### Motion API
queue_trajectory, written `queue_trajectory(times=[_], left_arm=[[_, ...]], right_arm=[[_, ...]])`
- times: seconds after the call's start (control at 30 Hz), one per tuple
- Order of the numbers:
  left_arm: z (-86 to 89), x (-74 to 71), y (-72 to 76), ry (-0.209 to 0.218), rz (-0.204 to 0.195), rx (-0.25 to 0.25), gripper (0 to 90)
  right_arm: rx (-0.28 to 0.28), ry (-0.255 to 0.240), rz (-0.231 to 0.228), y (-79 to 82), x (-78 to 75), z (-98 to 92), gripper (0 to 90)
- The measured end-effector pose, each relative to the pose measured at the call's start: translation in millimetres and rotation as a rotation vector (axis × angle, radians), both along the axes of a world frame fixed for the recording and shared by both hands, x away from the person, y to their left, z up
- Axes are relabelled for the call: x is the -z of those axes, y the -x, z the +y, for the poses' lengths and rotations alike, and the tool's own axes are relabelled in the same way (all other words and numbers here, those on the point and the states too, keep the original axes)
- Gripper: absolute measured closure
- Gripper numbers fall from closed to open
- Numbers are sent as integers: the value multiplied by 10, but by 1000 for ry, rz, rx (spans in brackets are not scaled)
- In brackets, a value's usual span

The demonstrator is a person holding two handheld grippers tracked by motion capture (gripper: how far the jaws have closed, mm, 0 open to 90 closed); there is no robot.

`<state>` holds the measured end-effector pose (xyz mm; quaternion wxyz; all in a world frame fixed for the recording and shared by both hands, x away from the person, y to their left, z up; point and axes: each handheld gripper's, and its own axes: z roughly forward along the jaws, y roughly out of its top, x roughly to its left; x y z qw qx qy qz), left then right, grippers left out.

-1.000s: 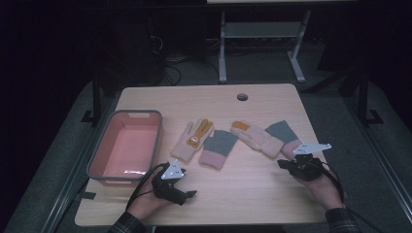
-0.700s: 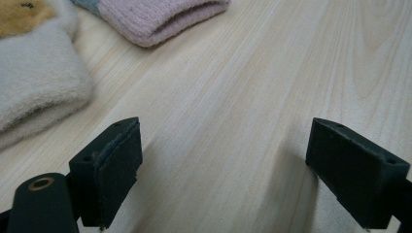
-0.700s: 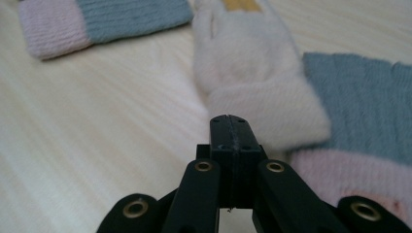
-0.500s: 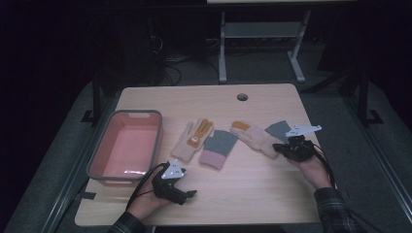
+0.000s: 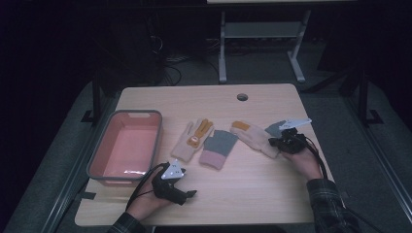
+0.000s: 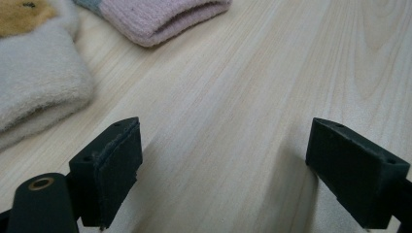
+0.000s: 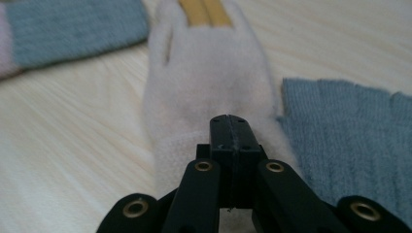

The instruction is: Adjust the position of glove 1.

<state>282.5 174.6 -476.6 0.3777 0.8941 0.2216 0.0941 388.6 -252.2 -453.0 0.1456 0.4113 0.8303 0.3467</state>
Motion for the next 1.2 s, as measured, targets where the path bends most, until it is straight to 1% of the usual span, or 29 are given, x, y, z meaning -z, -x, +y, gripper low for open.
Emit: queue_trajectory(times=[0.03, 0.07, 0.1, 0.13, 0.43, 0.57, 0.6, 0.67, 0.77, 0.8, 0.9, 0.97, 1.03, 1.07, 1.2], left_arm=[[0, 0, 0, -1, 0, 0, 125], [0, 0, 1, -1, 0, 0, 125], [0, 0, 1, -1, 0, 0, 125], [0, 0, 1, -1, 0, 0, 125], [0, -1, 3, -1, 0, -2, 125], [0, -2, 3, -2, 1, -2, 125], [0, 0, 3, -1, 0, -2, 125], [0, 0, 2, -1, 0, -2, 125], [0, -1, 3, -2, -1, -2, 125], [0, -1, 3, -1, 0, -3, 125], [0, -1, 3, -1, 0, -3, 125], [0, -1, 3, -1, 0, -3, 125], [0, 0, 3, -1, 0, -3, 125], [0, -1, 3, -1, 0, -3, 125], [0, -1, 4, -1, 0, -3, 125]], right_arm=[[0, 0, 0, 0, 0, 0, 900], [0, 9, 20, -12, 52, 8, 900], [0, 9, 20, -12, 52, 8, 900], [-1, 9, 36, -7, 66, 12, 900], [-24, 5, 65, 21, 61, 28, 900], [-53, 15, 83, 67, 44, 68, 900], [-75, 24, 85, 91, 36, 97, 900], [-94, 28, 88, 128, 32, 135, 900], [-109, 33, 91, 158, 25, 165, 900], [-128, 38, 99, 197, 17, 203, 900], [-140, 36, 99, 229, 18, 227, 900], [-165, 35, 103, 263, 16, 252, 900], [-166, 36, 108, 275, 13, 259, 900], [-185, 35, 106, 296, 14, 279, 900], [-204, 35, 108, 334, 11, 314, 900]])
